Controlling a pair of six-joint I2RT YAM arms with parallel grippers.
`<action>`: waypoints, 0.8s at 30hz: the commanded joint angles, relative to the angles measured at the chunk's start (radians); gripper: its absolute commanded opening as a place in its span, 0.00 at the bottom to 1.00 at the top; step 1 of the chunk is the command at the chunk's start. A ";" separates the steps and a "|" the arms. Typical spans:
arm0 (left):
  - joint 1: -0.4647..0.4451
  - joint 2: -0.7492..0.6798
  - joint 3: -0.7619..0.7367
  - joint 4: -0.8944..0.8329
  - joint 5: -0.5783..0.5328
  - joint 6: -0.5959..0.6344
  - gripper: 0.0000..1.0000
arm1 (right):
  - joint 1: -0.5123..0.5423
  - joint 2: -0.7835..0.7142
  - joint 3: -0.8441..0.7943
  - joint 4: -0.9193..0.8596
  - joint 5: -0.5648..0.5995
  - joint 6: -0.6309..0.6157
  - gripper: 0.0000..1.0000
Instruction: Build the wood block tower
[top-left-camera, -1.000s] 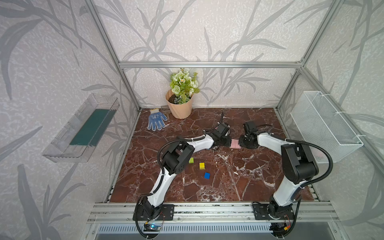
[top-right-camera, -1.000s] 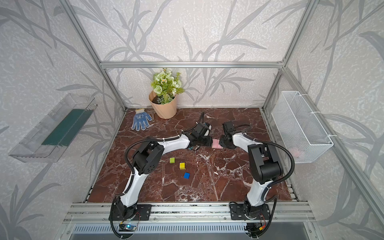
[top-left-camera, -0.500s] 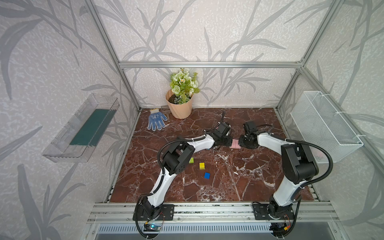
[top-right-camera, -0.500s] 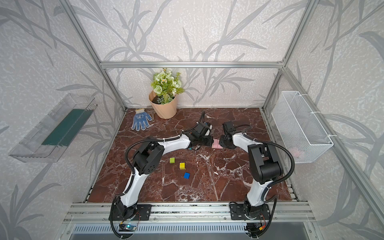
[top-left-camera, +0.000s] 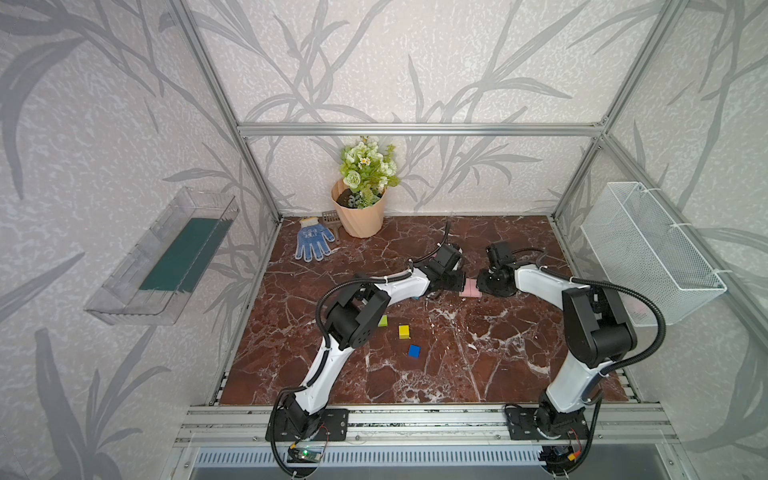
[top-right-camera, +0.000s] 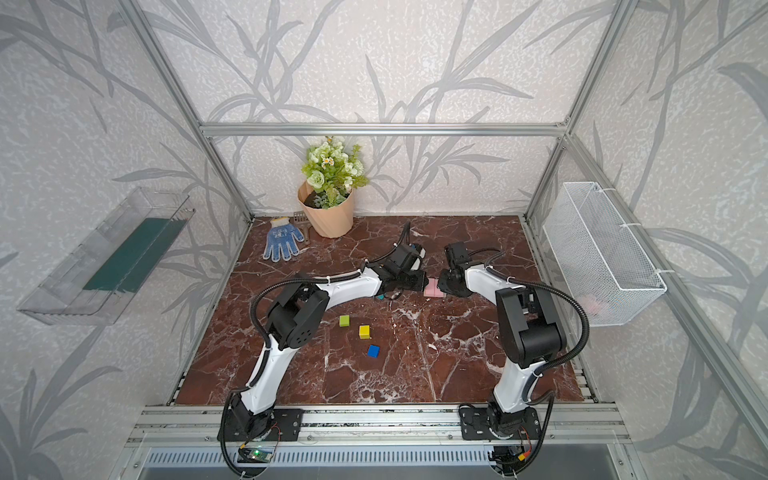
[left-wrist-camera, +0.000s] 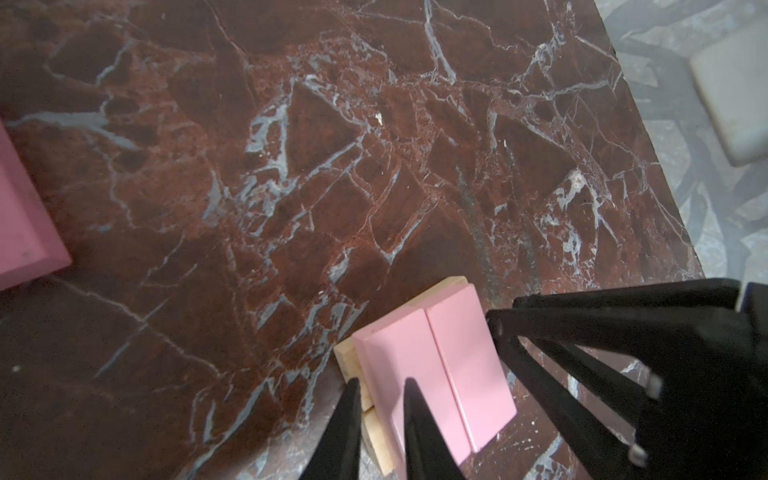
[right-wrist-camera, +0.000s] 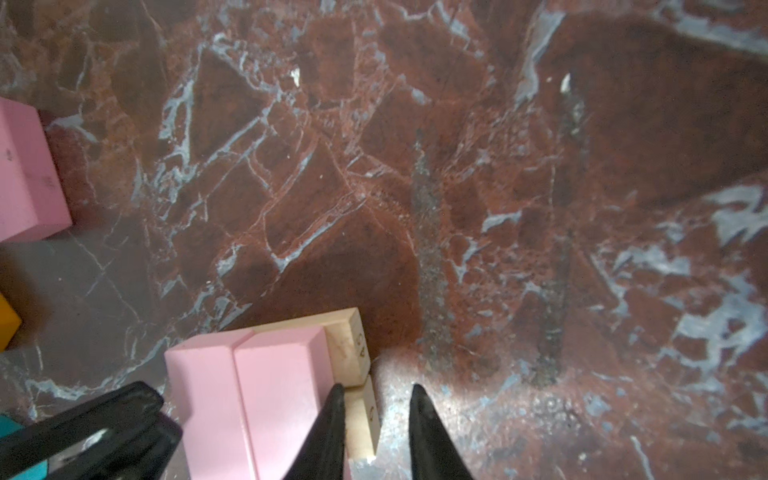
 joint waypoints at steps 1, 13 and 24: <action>-0.003 0.023 0.034 -0.010 0.004 -0.012 0.22 | -0.001 0.010 0.027 -0.015 0.006 -0.008 0.28; -0.001 -0.041 -0.016 0.003 -0.065 -0.001 0.22 | -0.011 -0.022 0.029 -0.037 0.038 -0.014 0.28; 0.002 -0.067 -0.087 0.041 -0.122 -0.018 0.22 | -0.013 -0.030 0.018 -0.032 0.037 -0.015 0.28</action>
